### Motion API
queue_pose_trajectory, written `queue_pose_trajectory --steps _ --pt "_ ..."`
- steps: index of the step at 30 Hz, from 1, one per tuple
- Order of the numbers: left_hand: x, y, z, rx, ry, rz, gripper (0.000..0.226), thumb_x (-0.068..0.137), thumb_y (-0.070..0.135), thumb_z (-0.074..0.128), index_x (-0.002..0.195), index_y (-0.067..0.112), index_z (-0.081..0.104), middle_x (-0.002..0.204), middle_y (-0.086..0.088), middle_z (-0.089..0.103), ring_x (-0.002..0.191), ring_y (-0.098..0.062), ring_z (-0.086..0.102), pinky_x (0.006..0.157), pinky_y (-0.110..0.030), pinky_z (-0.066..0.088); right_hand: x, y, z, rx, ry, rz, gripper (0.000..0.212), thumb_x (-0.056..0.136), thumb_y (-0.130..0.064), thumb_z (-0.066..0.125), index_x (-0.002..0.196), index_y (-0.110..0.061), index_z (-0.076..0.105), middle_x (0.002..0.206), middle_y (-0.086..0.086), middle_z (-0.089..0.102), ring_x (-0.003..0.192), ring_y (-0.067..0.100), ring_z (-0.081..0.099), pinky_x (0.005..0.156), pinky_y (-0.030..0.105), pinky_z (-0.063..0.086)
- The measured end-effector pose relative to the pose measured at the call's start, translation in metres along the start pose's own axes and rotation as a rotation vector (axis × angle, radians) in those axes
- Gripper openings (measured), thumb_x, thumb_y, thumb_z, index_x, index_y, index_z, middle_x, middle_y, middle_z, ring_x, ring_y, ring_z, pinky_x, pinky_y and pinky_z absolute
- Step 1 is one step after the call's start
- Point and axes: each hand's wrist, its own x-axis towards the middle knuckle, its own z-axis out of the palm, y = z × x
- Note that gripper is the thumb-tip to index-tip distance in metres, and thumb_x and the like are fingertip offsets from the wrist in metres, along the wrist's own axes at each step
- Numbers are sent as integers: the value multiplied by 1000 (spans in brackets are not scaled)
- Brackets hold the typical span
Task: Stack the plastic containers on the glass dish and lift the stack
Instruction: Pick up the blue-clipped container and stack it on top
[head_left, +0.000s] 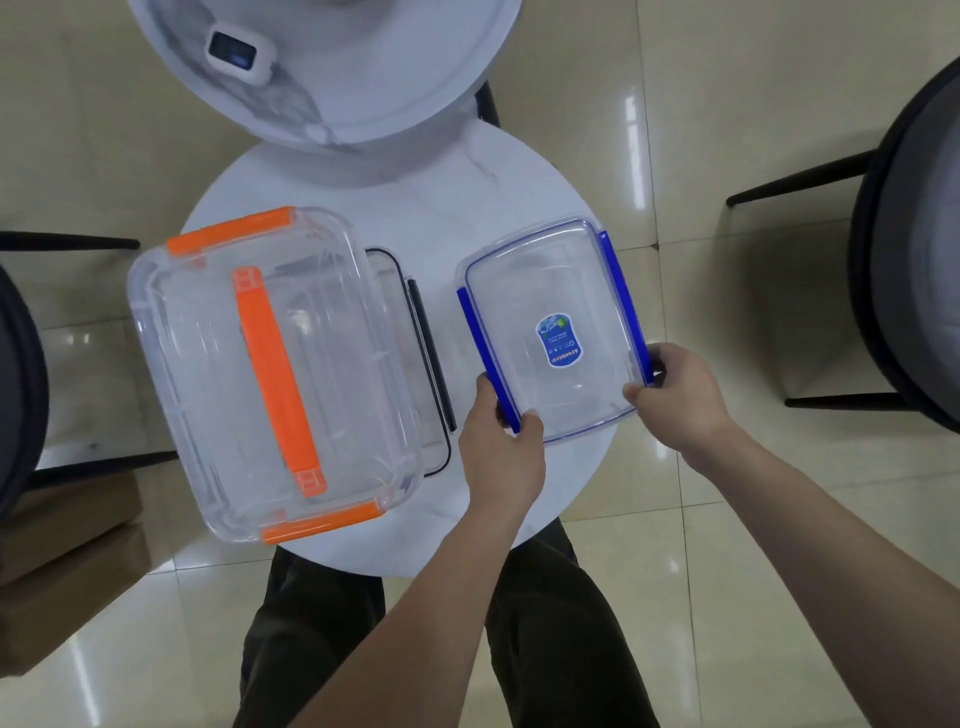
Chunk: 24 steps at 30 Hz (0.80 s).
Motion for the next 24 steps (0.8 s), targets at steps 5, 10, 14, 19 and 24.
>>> queue_pose_trajectory --steps 5,10,14,19,24 --pt "-15 18 -5 4 -59 42 47 93 13 67 136 27 51 125 5 67 111 -13 64 82 -13 57 -25 2 -21 72 47 -14 36 88 -7 66 123 -11 58 104 4 64 85 18 60 58 18 46" --pt "-26 37 -15 -53 -139 57 47 91 12 68 134 28 55 116 -1 71 105 -15 67 77 -13 58 -48 4 -40 225 49 -30 35 90 -9 68 124 -11 60 107 9 68 95 28 66 75 38 59" --pt "-33 54 -24 -82 -181 32 47 87 14 75 126 32 57 106 -1 73 102 -17 70 87 -39 63 -66 5 -56 377 41 -67 30 89 -4 67 117 -13 62 104 10 70 86 25 64 69 32 54" --pt "-43 77 -42 -81 -231 75 56 84 16 79 131 34 55 108 4 73 105 -14 70 86 -33 63 -90 -3 -72 542 19 -165 35 88 5 63 108 -23 66 91 -6 76 73 2 65 62 15 54" --pt "-51 98 -64 -80 -277 120 62 84 17 79 139 29 52 115 4 71 111 -16 67 85 -35 63 -108 -22 -75 589 15 -235 32 89 5 61 105 -21 68 92 -10 77 75 1 67 64 14 54"
